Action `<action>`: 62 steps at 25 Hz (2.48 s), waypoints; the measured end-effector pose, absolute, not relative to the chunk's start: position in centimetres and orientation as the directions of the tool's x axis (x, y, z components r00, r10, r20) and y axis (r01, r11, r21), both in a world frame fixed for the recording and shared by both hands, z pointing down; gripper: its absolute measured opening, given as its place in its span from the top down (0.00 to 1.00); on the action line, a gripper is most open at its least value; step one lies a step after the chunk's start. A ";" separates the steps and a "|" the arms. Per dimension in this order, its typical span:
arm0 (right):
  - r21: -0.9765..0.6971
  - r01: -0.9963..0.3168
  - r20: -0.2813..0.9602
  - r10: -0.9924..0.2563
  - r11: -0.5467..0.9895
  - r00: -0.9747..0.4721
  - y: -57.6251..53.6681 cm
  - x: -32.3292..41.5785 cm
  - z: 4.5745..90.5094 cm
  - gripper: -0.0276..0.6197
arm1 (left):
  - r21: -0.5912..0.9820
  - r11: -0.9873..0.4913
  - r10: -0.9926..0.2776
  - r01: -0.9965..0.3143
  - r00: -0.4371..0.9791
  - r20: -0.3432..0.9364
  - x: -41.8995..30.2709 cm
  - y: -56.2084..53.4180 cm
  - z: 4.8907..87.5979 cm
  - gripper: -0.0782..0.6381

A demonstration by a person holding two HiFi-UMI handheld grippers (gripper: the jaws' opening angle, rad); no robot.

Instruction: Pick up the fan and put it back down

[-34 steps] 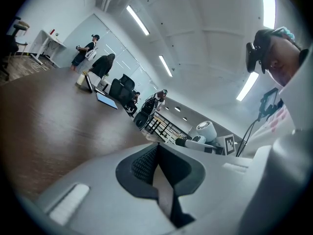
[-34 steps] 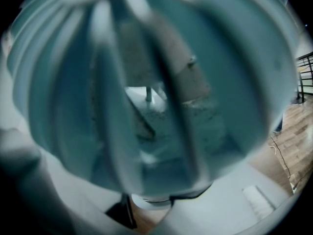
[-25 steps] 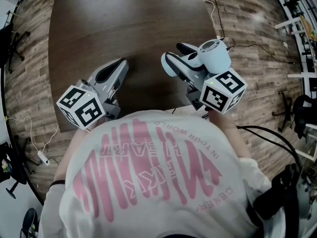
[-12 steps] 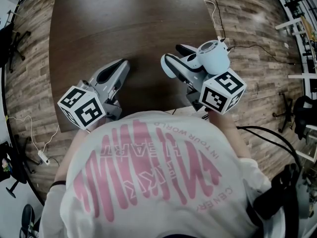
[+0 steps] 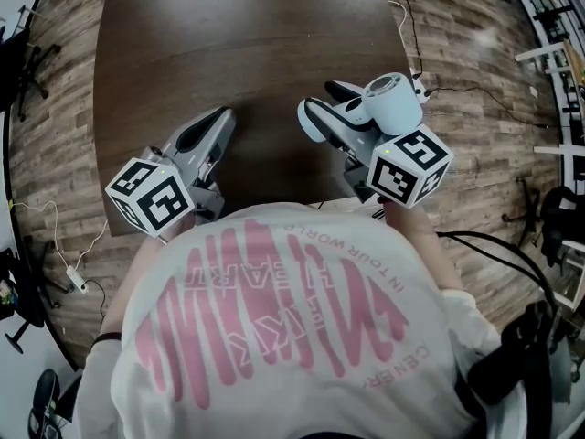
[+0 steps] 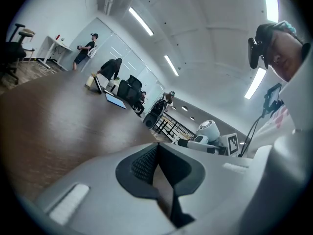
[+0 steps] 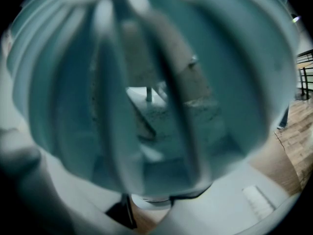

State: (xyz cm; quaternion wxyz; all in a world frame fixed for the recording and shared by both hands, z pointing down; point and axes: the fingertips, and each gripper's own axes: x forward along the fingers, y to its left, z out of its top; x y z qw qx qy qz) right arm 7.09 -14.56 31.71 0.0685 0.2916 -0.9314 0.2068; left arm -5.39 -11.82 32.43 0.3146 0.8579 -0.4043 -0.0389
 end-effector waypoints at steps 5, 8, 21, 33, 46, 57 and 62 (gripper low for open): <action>-0.319 -0.619 0.295 -0.546 0.717 -0.784 -15.8 7.7 33.9 0.64 | 0.574 -0.445 -0.737 -0.688 0.645 0.202 -6.2 -11.6 32.6 0.87; -0.322 -0.628 0.315 -0.545 0.709 -0.777 -16.1 7.5 34.8 0.64 | 0.574 -0.428 -0.753 -0.698 0.626 0.201 -7.2 -11.2 32.5 0.87; -0.377 -0.600 0.396 -0.463 0.705 -0.793 -18.5 5.9 40.1 0.64 | 0.596 -0.323 -0.792 -0.735 0.555 0.255 -9.8 -12.1 34.5 0.87; -0.398 -0.582 0.429 -0.417 0.709 -0.801 -18.8 4.1 43.0 0.64 | 0.601 -0.257 -0.811 -0.757 0.507 0.292 -12.1 -10.9 36.2 0.87; -0.415 -0.573 0.451 -0.387 0.707 -0.804 -18.6 3.5 44.0 0.64 | 0.599 -0.228 -0.825 -0.768 0.479 0.300 -12.6 -10.0 36.4 0.87; -0.416 -0.587 0.473 -0.386 0.695 -0.792 -18.5 3.8 44.6 0.64 | 0.605 -0.228 -0.829 -0.763 0.478 0.291 -12.6 -10.1 36.3 0.87; -0.409 -0.582 0.474 -0.381 0.703 -0.794 -18.3 3.7 44.7 0.64 | 0.606 -0.230 -0.830 -0.761 0.479 0.287 -12.6 -10.1 36.4 0.87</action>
